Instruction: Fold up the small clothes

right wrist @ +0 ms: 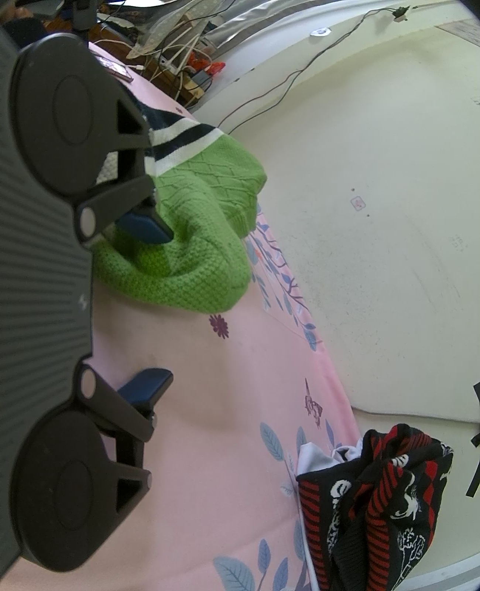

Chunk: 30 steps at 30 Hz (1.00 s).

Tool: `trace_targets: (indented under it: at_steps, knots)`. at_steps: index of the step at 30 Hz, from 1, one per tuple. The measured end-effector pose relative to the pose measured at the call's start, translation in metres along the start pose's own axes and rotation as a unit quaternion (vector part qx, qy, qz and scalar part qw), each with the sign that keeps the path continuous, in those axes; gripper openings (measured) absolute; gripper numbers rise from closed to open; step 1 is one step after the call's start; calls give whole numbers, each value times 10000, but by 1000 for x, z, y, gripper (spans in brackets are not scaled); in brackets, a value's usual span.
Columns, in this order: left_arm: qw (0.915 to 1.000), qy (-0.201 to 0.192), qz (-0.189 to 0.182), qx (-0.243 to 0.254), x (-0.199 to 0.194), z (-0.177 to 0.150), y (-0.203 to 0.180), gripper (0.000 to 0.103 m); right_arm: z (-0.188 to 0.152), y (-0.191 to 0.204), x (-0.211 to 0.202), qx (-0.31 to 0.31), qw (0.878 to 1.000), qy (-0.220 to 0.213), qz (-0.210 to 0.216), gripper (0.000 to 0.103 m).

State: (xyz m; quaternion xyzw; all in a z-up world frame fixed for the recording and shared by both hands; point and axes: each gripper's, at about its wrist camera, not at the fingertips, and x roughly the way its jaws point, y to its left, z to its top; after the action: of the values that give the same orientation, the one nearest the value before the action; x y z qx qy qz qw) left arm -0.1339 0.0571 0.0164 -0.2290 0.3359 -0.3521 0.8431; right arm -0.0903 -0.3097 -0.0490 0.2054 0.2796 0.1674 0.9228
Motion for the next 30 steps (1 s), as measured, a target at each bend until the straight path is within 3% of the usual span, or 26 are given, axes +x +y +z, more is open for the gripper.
trace_targets:
  at_steps: [19, 21, 23, 26, 28, 30]
  knots:
    - [10000, -36, 29, -22, 2, -2, 2, 96, -1, 3, 0, 21, 10000, -14, 17, 75]
    - [9999, -73, 49, -51, 2, -1, 4, 94, 0, 2, 0, -32, 10000, 14, 18, 70]
    - [9999, -88, 57, -80, 1, -2, 5, 93, -1, 4, 2, -112, 9999, 86, 78, 58]
    - [9999, -106, 60, -79, -1, -1, 6, 93, -3, 9, 6, -251, 9995, 166, 78, 29]
    - [9998, -143, 98, -54, -4, -1, 6, 94, -3, 11, 7, -291, 9994, 180, 65, 21]
    - [9996, -222, 123, -76, -10, 1, 7, 95, -3, 11, 8, -270, 9994, 188, 54, 23]
